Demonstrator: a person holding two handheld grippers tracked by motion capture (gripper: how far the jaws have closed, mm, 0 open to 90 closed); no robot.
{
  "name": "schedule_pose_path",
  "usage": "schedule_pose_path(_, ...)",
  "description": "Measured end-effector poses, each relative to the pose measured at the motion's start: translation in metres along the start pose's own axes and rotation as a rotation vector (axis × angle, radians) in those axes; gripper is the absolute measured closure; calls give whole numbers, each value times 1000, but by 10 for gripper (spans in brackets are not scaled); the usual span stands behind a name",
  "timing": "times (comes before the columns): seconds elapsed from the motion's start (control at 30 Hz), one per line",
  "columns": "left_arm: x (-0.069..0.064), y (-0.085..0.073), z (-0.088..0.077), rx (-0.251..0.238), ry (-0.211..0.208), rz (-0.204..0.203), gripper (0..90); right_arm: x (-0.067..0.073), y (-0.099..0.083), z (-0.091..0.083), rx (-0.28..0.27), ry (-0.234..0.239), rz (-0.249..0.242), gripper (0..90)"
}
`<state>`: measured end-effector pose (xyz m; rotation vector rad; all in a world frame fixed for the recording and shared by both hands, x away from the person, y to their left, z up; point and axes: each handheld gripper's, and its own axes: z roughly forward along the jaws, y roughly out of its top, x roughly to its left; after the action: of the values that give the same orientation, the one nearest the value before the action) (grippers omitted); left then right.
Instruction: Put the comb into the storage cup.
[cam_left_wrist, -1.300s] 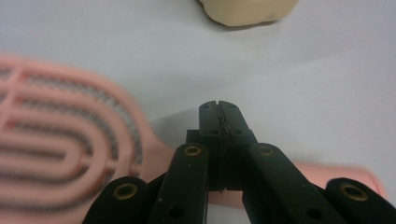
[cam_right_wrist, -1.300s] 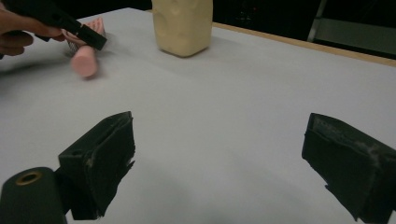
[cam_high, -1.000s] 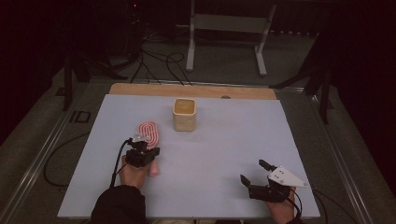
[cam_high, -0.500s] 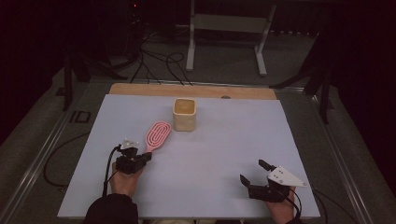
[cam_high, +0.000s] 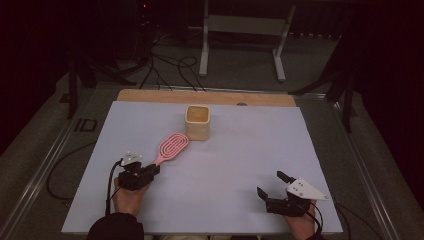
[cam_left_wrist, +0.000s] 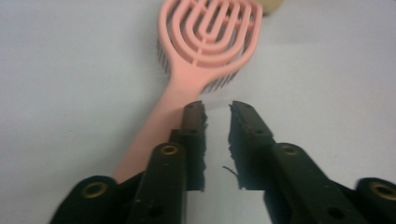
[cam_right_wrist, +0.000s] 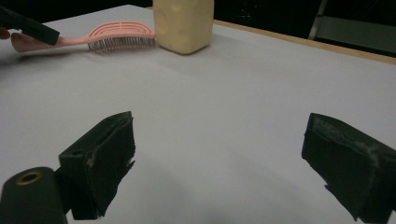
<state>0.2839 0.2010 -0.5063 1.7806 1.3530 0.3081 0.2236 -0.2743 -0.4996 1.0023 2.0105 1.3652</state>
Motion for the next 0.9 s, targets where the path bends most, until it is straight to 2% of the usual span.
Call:
schedule_pose_path(0.13, 6, 0, -14, -106, -30, -1, 526, 0, 0, 0, -1, 1, 0, 93)
schedule_pose_path(0.23, 7, 0, -24, -173, -44, 34, 397, 0, 0, 0, -2, 2, 0, 93)
schedule_pose_path(0.37, 5, -1, -37, -244, -30, 94, 282, 0, 0, 0, -1, 2, -2, 93)
schedule_pose_path(0.43, 5, -2, -44, -279, -18, 108, 221, 0, 0, 0, -1, 3, -3, 93)
schedule_pose_path(0.57, 8, -6, -56, -310, 3, 140, 111, 0, 1, 0, -2, 7, -4, 93)
schedule_pose_path(0.67, 10, -10, -63, -296, 50, 169, 13, 0, 1, 0, -3, 11, -4, 93)
schedule_pose_path(0.8, 11, -14, -71, -279, 99, 212, 0, 1, 2, 1, -8, 19, -6, 93)
schedule_pose_path(0.9, 13, -18, -75, -262, 113, 233, 0, 1, 2, 2, -11, 24, -10, 93)
